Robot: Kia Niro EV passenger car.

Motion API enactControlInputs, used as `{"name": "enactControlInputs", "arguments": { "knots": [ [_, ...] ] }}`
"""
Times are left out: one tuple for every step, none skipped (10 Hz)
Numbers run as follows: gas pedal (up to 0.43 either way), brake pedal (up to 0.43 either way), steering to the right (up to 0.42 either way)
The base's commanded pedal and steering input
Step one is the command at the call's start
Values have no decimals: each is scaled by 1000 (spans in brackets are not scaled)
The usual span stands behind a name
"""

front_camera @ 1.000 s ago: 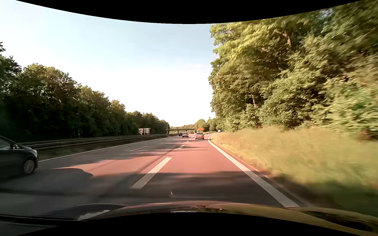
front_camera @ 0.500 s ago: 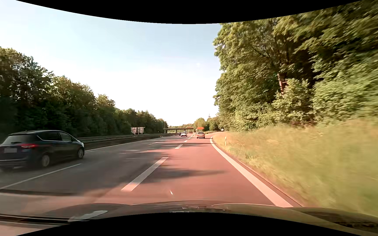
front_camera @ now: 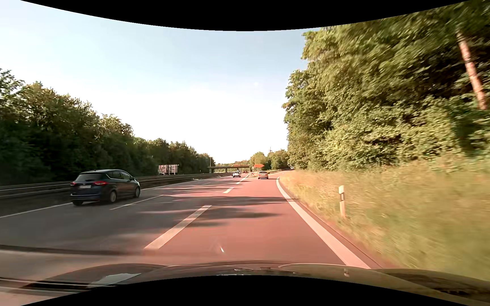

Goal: Follow the waypoints while adhering to traffic rules and regulations

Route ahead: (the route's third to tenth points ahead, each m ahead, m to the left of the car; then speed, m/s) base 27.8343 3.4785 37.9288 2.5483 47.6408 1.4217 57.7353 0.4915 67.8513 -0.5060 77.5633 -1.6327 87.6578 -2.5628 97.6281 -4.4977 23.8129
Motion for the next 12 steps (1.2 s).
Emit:
{"name": "enactControlInputs", "arguments": {
  "knots": [
    [130, 6, 3],
    [130, 6, 3],
    [138, 6, 3],
    [138, 6, 3],
    [157, 6, 3],
    [169, 6, 5],
    [169, 6, 7],
    [169, 6, 12],
    [169, 6, 15],
    [169, 6, 19],
    [169, 6, 20],
    [169, 6, 20]
  ]
}}
